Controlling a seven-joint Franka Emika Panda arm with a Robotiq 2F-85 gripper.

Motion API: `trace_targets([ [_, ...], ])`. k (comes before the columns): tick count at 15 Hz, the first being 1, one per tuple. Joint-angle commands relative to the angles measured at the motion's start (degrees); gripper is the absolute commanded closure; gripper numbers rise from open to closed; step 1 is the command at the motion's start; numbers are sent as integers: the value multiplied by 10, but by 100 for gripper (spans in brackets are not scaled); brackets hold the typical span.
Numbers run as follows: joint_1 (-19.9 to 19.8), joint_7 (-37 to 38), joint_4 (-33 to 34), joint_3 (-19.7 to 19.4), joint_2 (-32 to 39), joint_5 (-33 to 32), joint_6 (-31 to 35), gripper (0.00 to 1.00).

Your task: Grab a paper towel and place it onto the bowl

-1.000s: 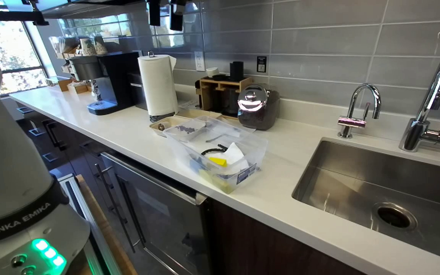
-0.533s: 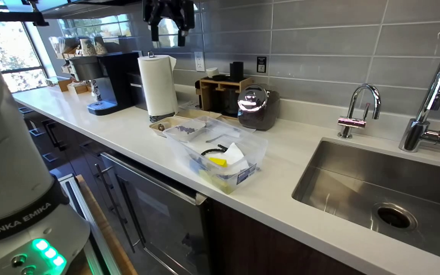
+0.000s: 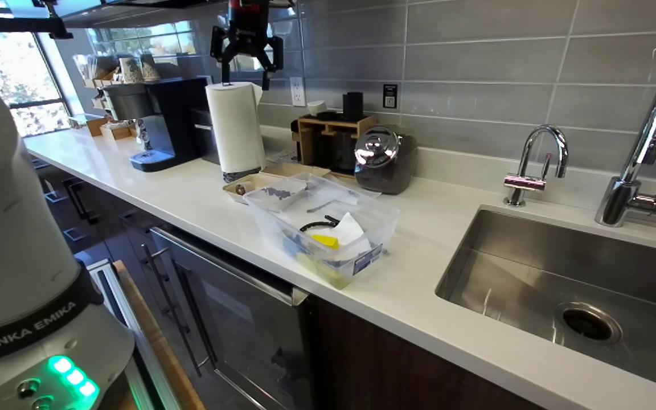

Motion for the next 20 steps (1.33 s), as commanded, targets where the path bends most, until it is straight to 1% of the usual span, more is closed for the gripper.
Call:
trace_targets([
  [1,-2,39,24,24,52,-11,38,0],
  [5,3,64,43,43,87,4,140,0],
  [8,10,48,56,57,112,25,208,0],
  [10,15,37,56,68,124,33,268,0],
  [12,19,55,63,78,143,55,313,0],
  [14,22,63,68,87,160,74,372,0],
  [16,24,60,77,95,175,82,420,0],
  [17,18,59,60,92,154,62,390,0],
  [20,17,58,62,94,159,62,398,0],
])
